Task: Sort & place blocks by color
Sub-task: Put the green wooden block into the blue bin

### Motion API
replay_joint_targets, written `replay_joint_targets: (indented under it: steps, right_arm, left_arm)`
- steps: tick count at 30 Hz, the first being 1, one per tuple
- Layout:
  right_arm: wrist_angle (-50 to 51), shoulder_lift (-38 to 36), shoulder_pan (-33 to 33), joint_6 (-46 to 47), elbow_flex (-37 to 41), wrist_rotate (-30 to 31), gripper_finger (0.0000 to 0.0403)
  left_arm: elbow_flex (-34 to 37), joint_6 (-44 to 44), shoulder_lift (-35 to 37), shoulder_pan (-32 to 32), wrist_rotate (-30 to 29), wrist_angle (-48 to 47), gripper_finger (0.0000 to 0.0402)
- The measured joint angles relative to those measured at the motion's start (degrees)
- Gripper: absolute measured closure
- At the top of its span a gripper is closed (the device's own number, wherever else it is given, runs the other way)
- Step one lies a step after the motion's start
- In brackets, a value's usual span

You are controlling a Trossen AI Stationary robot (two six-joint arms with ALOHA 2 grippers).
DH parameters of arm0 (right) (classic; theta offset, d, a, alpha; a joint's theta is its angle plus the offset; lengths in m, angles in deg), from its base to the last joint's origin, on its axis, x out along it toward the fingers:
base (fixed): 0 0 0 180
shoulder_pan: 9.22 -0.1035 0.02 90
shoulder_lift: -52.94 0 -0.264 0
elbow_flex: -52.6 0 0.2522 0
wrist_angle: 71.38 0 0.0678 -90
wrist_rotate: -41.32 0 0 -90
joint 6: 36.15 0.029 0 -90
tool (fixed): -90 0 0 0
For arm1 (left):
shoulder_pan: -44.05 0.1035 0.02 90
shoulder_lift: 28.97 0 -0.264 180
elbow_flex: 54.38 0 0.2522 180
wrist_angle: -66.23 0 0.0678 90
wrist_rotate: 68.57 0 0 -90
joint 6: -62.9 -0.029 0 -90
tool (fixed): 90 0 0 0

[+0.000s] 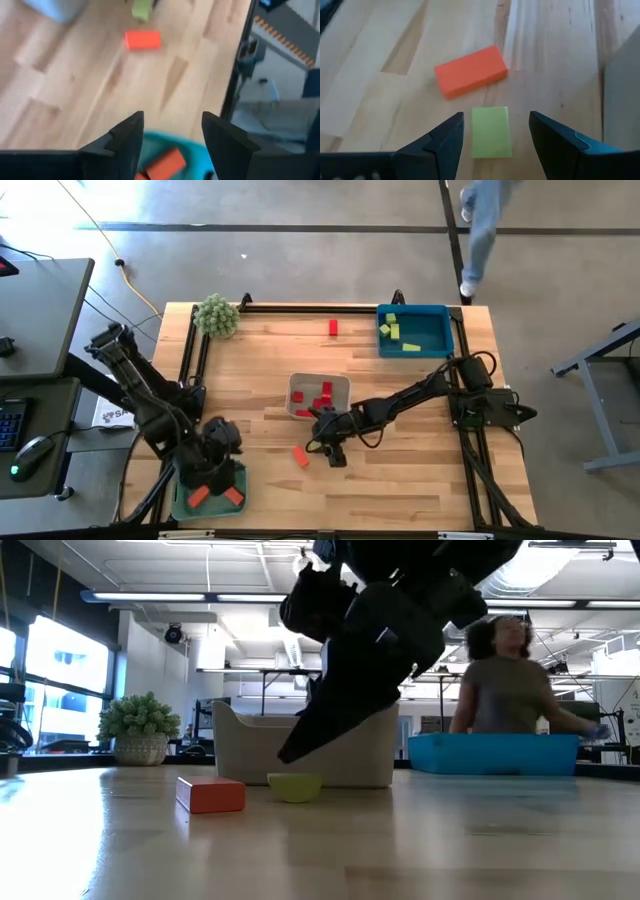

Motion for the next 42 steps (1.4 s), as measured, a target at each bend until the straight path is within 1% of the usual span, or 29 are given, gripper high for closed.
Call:
replay_joint_targets:
  steps: [4, 6, 15, 18, 23, 24, 30, 34, 42]
  right_arm:
    - [0.34, 0.86, 0.11, 0.86, -0.02, -1.22, 0.0190]
    - [-0.15, 1.41, 0.04, 0.91, -0.02, -2.23, 0.0190]
    - [0.16, 2.57, -0.15, 1.68, -0.02, -1.35, 0.0194]
    - [0.45, 2.59, -0.15, 1.74, -0.02, -1.35, 0.0220]
    - [0.82, 2.57, -0.13, 3.27, -0.04, -1.71, 0.0298]
    - [0.96, 2.57, -0.13, 3.88, -0.09, -1.79, 0.0306]
    - [1.43, 2.46, -0.11, 4.51, -0.15, -1.88, 0.0306]
    - [2.74, 1.44, -0.15, 4.61, -0.05, -3.27, 0.0306]
    - [6.44, -5.61, -0.22, 4.20, -0.02, -2.31, 0.0306]
  left_arm:
    - [0.00, -4.58, 1.60, 3.25, -2.08, -0.16, 0.0211]
    - [0.00, -6.84, 2.06, 4.93, -2.15, -0.21, 0.0211]
    - [0.00, -14.25, 2.58, 10.43, -2.12, -0.18, 0.0211]
    - [0.00, -15.50, 2.61, 11.24, -2.11, -0.19, 0.0211]
    - [0.00, -17.04, 2.61, 11.76, -2.12, -0.32, 0.0211]
    - [0.00, -17.04, 2.61, 11.76, -2.11, -0.33, 0.0211]
    - [0.00, -17.04, 2.58, 11.76, -2.10, -0.37, 0.0211]
    - [0.02, -17.04, 2.58, 11.76, -2.10, -0.55, 0.0211]
    - [0.02, -17.06, 2.58, 12.74, -3.03, -0.57, 0.0211]
